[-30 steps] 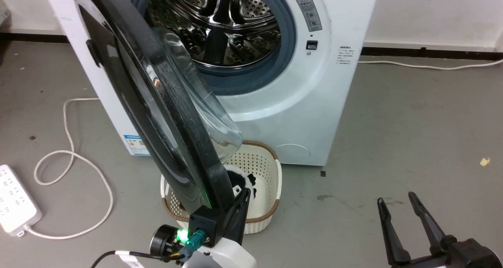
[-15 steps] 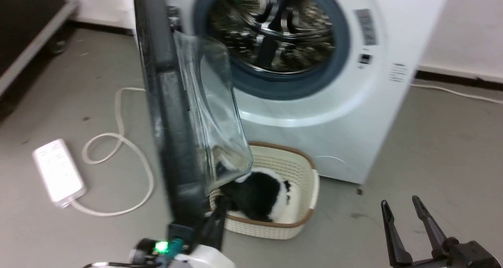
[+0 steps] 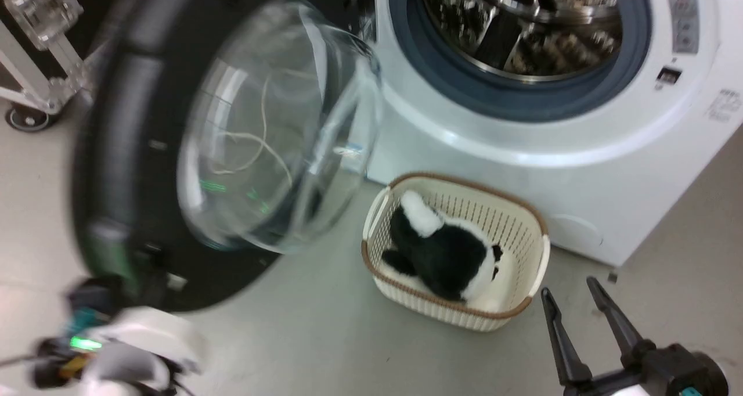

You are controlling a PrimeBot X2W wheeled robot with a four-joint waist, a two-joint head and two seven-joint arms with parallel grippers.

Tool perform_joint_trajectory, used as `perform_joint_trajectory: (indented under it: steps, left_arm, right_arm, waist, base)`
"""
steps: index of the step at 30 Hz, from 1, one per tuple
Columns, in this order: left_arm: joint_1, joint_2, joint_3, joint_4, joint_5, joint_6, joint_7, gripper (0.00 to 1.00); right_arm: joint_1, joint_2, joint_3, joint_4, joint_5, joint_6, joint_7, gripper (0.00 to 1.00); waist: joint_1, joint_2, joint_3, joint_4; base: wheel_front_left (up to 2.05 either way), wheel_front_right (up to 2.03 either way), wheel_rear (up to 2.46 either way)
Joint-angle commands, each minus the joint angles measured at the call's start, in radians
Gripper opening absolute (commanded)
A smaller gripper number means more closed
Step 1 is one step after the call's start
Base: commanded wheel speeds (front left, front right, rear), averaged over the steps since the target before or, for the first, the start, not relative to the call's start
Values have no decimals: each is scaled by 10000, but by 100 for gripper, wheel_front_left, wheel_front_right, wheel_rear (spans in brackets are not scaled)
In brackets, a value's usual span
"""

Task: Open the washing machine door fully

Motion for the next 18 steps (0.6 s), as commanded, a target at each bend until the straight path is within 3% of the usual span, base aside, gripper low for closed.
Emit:
perform_joint_trajectory:
  steps: [1,7,8,9,18]
  left_arm:
    - [-273,239,276,118,-99,59,-4,0]
    - [-1279,1147,1428,1152,-886,-339,-82,0]
    - [-1814,1657,1645,1938,-920,-517,-77,0]
    - [-2002,1803,1694,2208,-947,-591,-70,0]
    - [-3354,2595,1956,4621,-1044,-1006,-618,0]
  right_arm:
    - [-204,32,14,-26,-91,6,-43,100]
    - [-521,-152,-44,-137,-324,6,94,100]
    - [-628,-256,-81,-252,-370,6,181,100]
    - [-655,-302,-81,-295,-378,6,209,100]
    - [-744,-510,-229,-471,-375,6,347,100]
  waist:
    - [0,0,350,30]
    - [0,0,1183,-214]
    - [0,0,1494,-358]
    - [0,0,1592,-407]
    - [0,0,1821,-717]
  base:
    - [0,0,0]
    - [0,0,0]
    - [0,0,0]
    - [0,0,0]
    - [0,0,0]
